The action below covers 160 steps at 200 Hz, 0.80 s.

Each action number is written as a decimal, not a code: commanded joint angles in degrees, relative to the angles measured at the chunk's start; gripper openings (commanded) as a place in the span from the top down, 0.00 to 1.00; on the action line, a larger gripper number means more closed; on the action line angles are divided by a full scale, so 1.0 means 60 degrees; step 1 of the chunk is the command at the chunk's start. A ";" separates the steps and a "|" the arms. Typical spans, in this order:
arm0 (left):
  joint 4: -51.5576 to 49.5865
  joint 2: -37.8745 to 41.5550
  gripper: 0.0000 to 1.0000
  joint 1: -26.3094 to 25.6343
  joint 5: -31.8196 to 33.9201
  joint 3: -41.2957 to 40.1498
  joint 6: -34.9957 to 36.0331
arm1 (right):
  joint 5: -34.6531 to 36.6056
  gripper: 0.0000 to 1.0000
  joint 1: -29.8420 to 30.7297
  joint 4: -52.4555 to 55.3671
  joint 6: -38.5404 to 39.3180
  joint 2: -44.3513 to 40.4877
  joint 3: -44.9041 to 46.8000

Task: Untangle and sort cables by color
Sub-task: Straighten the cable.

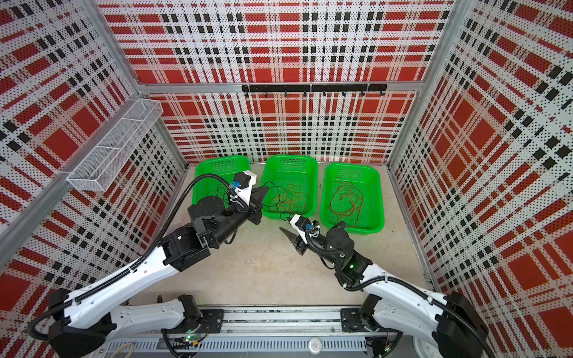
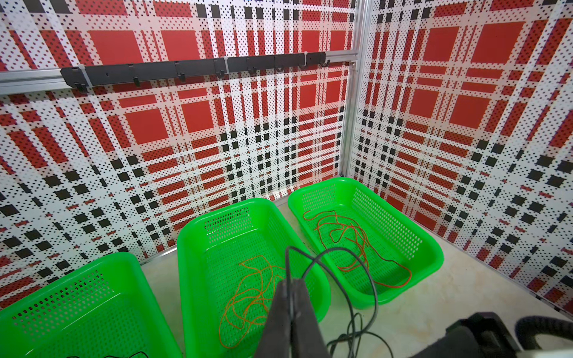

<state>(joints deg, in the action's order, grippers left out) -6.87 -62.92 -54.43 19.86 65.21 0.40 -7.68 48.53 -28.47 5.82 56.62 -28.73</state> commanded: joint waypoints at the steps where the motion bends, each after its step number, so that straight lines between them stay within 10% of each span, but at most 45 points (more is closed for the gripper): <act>1: 0.0207 -0.0098 1.00 -0.0233 0.0094 0.0228 -0.0009 | 0.0298 0.62 0.0063 -0.0051 0.0176 0.0250 -0.0221; 160: 0.0252 -0.0252 1.00 -0.0769 0.0278 0.0565 0.0125 | 0.1176 0.87 0.0070 -0.0759 -0.0541 0.0930 -0.0280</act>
<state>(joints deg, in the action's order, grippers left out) -6.46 -64.64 -58.61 20.91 67.07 0.45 -1.61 48.64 -31.24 3.22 61.43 -29.10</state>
